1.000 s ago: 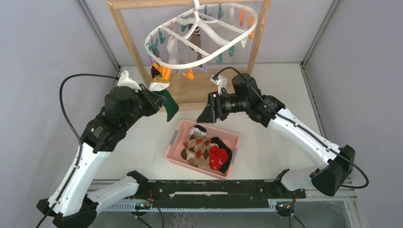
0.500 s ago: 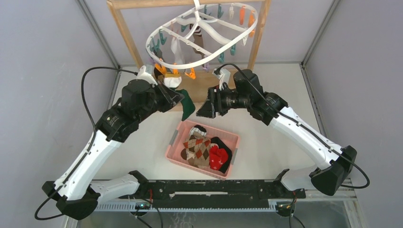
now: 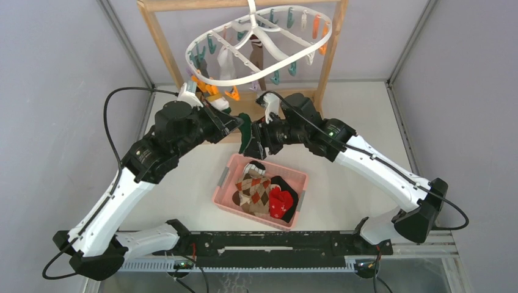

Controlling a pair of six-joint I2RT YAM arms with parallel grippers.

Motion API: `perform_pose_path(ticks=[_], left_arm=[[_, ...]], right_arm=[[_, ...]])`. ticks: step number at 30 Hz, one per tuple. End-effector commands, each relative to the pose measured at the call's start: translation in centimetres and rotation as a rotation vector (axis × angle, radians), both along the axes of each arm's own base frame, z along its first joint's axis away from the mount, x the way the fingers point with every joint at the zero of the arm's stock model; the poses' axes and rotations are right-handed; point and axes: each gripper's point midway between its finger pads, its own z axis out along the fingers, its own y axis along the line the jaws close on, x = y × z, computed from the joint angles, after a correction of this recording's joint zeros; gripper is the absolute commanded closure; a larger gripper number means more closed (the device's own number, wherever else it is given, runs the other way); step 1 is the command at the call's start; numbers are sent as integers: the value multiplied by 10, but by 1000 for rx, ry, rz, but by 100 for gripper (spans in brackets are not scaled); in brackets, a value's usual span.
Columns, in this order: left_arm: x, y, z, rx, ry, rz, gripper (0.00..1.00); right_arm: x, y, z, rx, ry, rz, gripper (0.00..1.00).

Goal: Remove the socks clipped to the hanger
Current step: Remove the sock from the hanger.

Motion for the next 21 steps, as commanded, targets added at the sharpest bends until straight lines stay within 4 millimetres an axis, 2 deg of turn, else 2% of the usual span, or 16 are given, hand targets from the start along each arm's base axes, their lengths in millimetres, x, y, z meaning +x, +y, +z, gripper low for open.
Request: perform_pose_path(ticks=[1, 7, 12, 18, 21], left_arm=[[-14, -4, 40, -130, -58, -27, 100], [-23, -3, 35, -160, -34, -36, 100], [-29, -2, 33, -186, -21, -38, 100], [-32, -3, 28, -195, -4, -45, 100], [-33, -2, 23, -193, 5, -43, 100]], right_arm=[[9, 4, 23, 11, -106, -20, 32], [27, 1, 23, -29, -143, -105, 28], [35, 2, 18, -54, -149, -126, 28], [34, 10, 26, -5, -154, -92, 47], [29, 12, 34, 32, -169, -63, 62]])
